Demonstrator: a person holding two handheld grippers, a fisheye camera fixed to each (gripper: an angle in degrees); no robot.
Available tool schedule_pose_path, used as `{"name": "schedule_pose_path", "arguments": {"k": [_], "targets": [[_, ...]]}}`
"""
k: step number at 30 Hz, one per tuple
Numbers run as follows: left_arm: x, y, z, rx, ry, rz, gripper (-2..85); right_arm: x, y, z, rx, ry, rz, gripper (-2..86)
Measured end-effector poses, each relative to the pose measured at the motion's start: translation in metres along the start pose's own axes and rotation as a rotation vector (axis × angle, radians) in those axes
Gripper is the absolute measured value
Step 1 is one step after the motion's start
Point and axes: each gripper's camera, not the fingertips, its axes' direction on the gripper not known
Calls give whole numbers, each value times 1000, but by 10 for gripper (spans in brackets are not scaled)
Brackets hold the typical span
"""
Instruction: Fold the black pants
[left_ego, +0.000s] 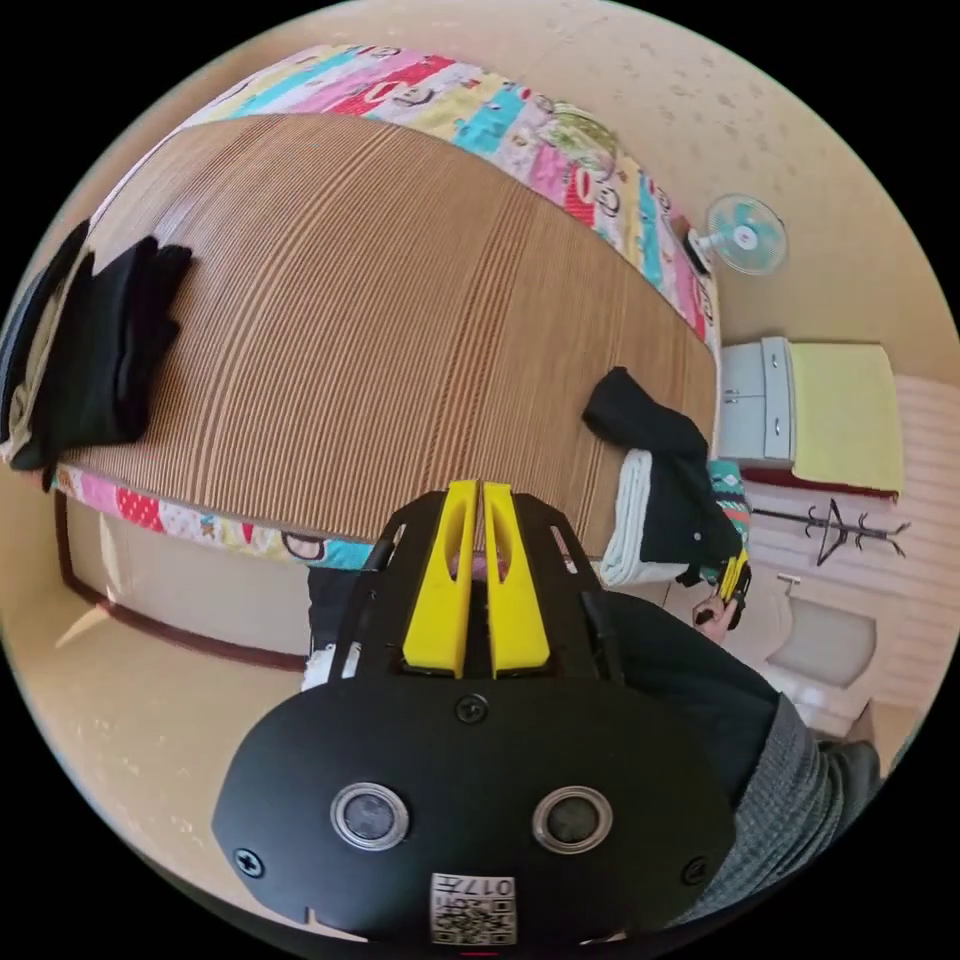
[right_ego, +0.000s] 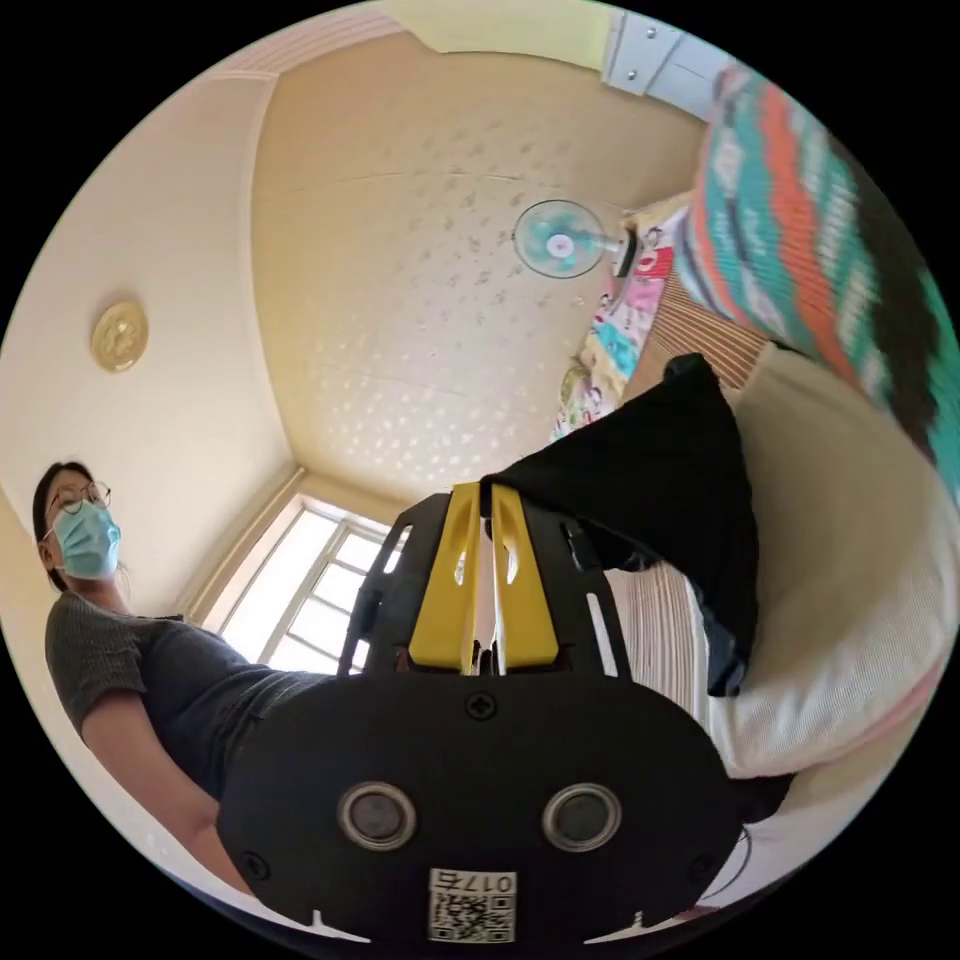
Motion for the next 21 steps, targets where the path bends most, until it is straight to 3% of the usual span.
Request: {"name": "schedule_pose_path", "arguments": {"k": [6, 12, 16, 19, 21], "targets": [[169, 23, -24, 95, 14, 575, 45, -107, -20, 69, -98, -221, -286, 20], [305, 109, -54, 260, 5, 1003, 154, -237, 0, 160, -388, -290, -538, 20], [342, 161, -67, 334, 35, 1138, 163, -290, 33, 209, -448, -425, -569, 21], [341, 197, -91, 507, -16, 1090, 115, -313, 50, 223, -458, -449, -615, 20], [327, 215, -119, 579, 42, 1060, 70, -325, 58, 220, -428, -425, -659, 20]]}}
